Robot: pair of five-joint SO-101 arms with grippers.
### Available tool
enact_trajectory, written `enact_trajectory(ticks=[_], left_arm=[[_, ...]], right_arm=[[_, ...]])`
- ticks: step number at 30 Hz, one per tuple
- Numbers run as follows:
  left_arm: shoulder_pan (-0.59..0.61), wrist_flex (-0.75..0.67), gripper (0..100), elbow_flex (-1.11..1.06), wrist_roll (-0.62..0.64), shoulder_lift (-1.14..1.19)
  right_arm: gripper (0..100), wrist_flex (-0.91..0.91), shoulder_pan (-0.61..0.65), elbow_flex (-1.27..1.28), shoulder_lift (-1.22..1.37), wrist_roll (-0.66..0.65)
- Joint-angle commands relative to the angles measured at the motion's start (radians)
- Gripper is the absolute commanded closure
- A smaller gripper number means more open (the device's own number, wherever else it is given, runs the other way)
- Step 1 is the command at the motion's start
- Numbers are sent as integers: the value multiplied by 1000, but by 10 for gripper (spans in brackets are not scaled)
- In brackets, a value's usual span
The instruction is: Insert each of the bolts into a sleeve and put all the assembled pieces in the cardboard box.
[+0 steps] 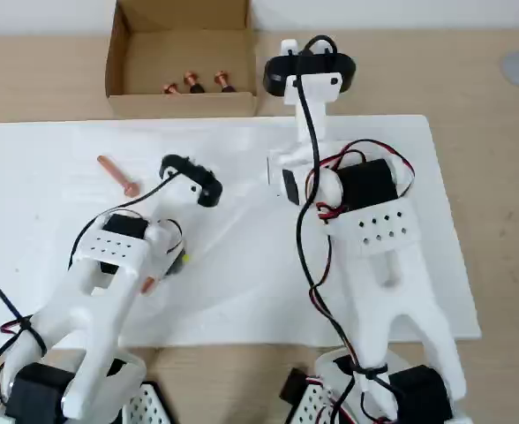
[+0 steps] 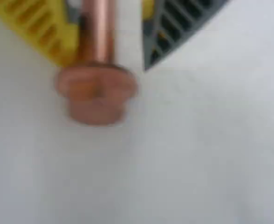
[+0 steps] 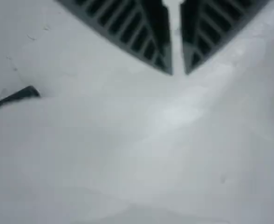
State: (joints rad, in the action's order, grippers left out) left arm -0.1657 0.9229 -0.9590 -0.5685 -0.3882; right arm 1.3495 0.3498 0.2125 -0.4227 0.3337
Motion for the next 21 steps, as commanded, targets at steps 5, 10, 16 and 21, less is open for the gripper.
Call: enact_trajectory(ticks=[5, 10, 16, 21], left_arm=[[15, 41, 991, -6, 8, 10], [15, 55, 991, 55, 54, 8], [8, 158, 991, 339, 137, 2], [8, 298, 991, 624, 207, 4]], right_arm=[[988, 5, -15, -61, -2, 9], [988, 5, -15, -61, -2, 11], [988, 2, -21, -61, -1, 11], [988, -38, -94, -47, 25, 112]])
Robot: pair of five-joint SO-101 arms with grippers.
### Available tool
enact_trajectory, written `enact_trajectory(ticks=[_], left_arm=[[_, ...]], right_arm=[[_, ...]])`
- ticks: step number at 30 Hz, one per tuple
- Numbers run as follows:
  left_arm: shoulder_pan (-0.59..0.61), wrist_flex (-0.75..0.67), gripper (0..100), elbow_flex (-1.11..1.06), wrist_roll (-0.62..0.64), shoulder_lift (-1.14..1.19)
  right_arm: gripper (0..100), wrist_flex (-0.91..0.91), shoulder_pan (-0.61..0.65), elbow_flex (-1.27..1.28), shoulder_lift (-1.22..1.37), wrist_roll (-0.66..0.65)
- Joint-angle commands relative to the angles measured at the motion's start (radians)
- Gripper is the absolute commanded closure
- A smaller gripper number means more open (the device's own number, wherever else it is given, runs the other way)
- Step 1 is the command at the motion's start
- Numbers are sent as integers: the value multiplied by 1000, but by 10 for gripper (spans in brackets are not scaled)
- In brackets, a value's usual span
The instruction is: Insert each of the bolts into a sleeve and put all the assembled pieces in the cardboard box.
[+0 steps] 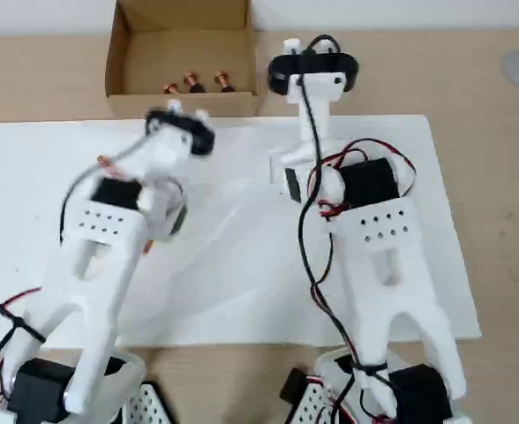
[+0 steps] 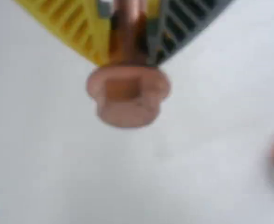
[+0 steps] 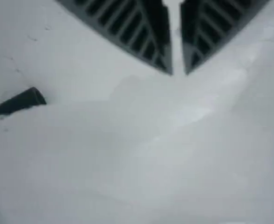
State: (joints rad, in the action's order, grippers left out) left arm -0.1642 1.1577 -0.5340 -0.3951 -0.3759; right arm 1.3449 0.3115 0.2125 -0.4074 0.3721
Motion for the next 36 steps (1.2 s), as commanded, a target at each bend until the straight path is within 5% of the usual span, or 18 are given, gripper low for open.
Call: enact_trajectory(ticks=[1, 17, 25, 36], left_arm=[[5, 92, 991, 245, 40, -10], [6, 466, 991, 652, 54, -13], [11, 482, 990, 643, 52, -13], [6, 459, 990, 643, 52, -5]], right_arm=[[988, -44, -76, -45, 22, 110], [986, -58, -188, -122, 456, 577], [985, -32, -334, -160, 553, 592], [871, 55, -335, -157, 553, 559]])
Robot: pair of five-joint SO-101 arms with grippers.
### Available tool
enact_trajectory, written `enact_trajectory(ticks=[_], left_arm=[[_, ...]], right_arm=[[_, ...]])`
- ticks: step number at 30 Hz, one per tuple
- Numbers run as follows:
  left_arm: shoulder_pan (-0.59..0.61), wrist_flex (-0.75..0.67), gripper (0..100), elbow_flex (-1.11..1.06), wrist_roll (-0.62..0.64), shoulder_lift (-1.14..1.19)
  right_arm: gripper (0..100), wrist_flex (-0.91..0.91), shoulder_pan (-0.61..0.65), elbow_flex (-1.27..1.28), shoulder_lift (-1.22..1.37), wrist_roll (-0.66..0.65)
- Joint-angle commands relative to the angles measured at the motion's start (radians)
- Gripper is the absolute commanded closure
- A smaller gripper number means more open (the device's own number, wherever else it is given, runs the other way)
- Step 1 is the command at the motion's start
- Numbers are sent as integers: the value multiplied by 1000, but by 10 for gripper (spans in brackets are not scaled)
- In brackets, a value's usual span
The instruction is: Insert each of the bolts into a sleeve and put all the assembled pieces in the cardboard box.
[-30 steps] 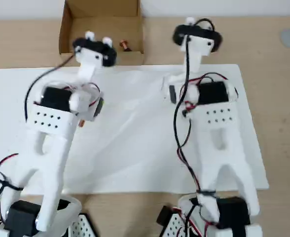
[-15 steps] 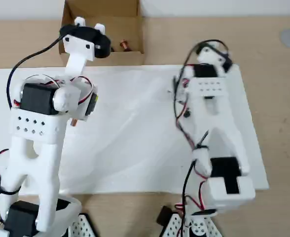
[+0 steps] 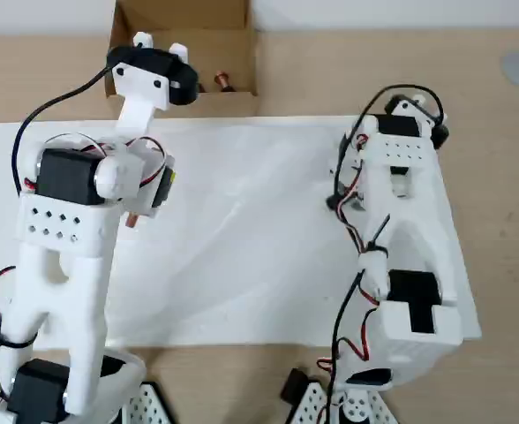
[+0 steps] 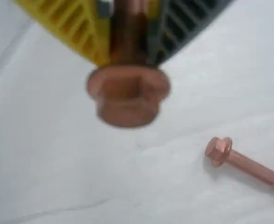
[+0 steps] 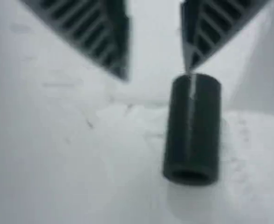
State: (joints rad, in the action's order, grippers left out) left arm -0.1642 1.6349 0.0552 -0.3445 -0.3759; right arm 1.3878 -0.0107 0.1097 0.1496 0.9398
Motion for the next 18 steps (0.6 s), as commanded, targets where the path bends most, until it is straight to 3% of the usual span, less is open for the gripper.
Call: enact_trajectory(ticks=[1, 18], left_arm=[[6, -18, 990, 54, 2, -5], [6, -14, 990, 54, 2, -12]], right_arm=[[871, 15, -13, -54, -2, -9], [871, -109, -5, -68, 179, -38]])
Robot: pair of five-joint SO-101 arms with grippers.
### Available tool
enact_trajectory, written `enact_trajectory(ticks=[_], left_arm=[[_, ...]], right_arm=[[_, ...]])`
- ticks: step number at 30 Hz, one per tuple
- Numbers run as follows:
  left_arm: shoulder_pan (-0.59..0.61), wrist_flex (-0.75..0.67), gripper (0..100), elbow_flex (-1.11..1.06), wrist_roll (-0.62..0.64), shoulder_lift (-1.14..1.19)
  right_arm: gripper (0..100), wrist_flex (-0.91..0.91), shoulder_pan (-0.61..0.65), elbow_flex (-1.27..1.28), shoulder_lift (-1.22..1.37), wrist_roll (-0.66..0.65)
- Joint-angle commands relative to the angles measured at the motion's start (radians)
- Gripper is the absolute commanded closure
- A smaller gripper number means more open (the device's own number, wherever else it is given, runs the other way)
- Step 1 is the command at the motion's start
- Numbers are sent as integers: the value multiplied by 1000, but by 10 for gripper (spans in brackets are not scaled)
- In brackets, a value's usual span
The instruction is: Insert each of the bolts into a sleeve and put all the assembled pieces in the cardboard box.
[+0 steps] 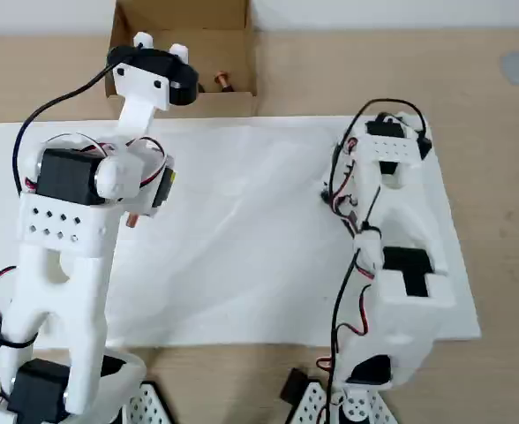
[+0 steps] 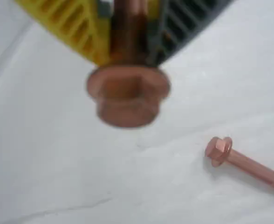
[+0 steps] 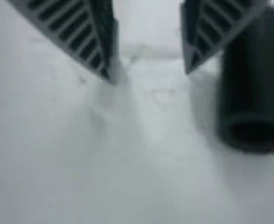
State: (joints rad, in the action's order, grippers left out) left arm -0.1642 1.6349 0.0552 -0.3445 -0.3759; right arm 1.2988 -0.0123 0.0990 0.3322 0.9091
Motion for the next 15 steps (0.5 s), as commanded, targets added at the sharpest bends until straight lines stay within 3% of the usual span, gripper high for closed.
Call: enact_trajectory(ticks=[1, 10, 15], left_arm=[[6, -14, 990, 54, 2, -12], [6, -18, 990, 54, -26, -5], [6, -20, 990, 54, -26, -5]], right_arm=[[871, -17, 4, -68, -7, -9], [871, 23, 54, -248, -50, -29], [870, 20, 99, -366, 50, -44]])
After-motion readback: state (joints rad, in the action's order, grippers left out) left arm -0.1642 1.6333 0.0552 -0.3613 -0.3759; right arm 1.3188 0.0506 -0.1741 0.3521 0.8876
